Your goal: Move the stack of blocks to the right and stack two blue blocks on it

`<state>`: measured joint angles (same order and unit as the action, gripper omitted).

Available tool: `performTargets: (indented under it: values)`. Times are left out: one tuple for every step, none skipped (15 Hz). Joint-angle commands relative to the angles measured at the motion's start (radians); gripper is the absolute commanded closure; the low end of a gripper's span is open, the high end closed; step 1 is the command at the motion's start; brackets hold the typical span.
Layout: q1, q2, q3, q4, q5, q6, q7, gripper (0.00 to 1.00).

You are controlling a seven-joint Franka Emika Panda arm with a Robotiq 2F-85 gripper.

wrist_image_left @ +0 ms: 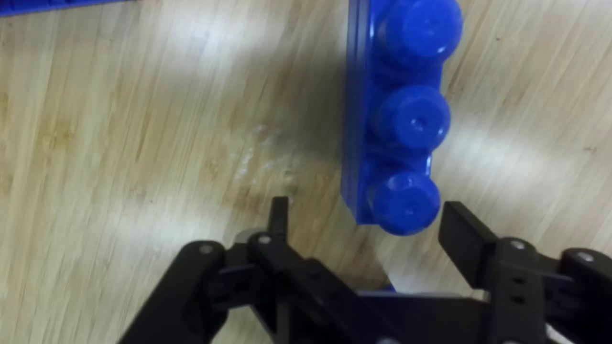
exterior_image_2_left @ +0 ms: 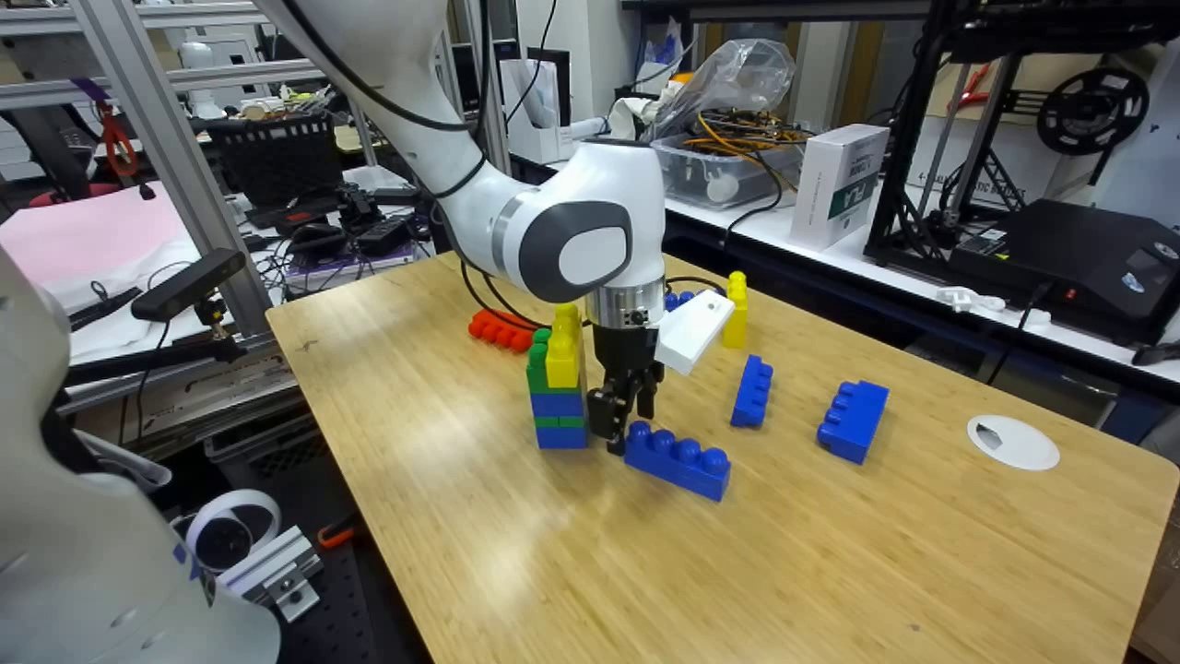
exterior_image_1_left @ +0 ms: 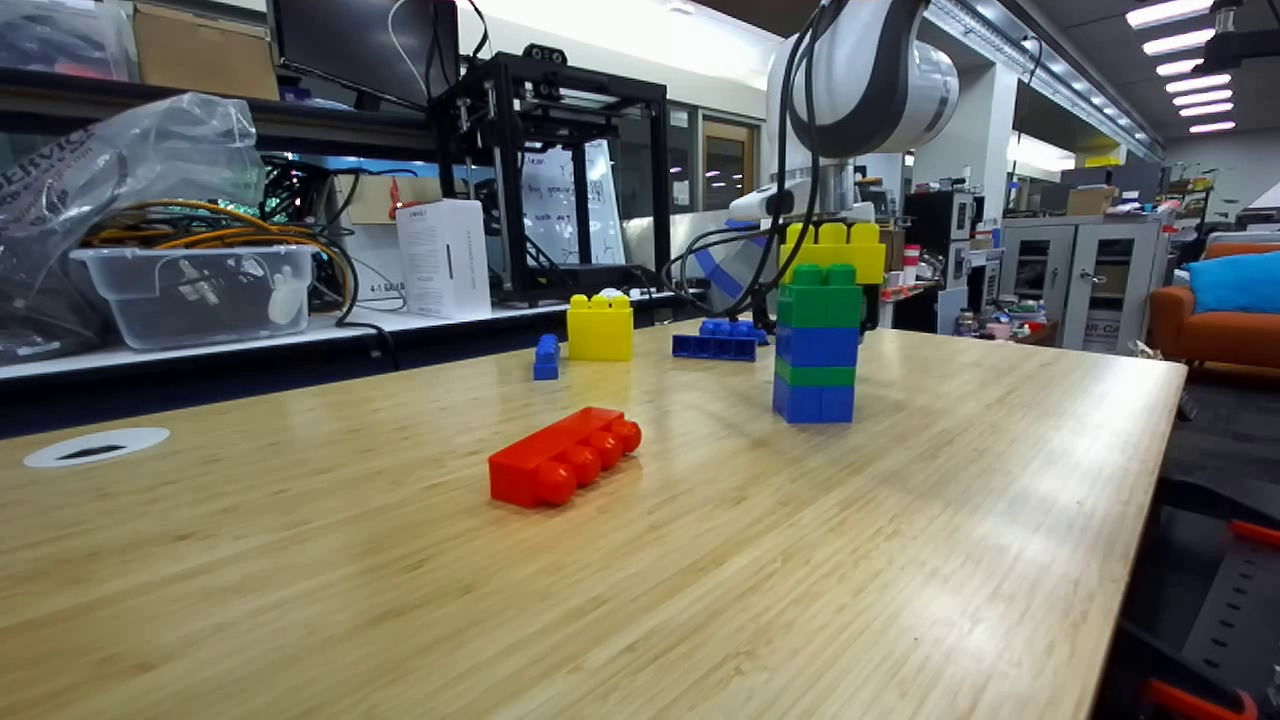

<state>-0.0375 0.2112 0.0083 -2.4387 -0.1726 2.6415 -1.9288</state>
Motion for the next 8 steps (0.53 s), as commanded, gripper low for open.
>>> performTargets:
  values:
    - [-0.002, -0.023, 0.0, -0.03, -0.044, 0.023, 0.024, 0.48]
    - [-0.001, -0.023, -0.001, -0.031, -0.054, 0.024, 0.026, 0.56]
    - [-0.002, -0.024, 0.0, -0.033, -0.059, 0.024, 0.025, 0.62]
    - [-0.001, -0.023, -0.001, -0.034, -0.067, 0.027, 0.028, 0.7]
    - [-0.001, -0.024, -0.001, -0.035, -0.072, 0.027, 0.026, 0.77]
    - [-0.001, -0.023, -0.001, -0.036, -0.078, 0.028, 0.027, 0.84]
    - [-0.002, -0.024, -0.001, -0.036, -0.082, 0.029, 0.025, 0.9]
    - [-0.001, -0.024, -0.001, -0.036, -0.089, 0.029, 0.026, 0.9]
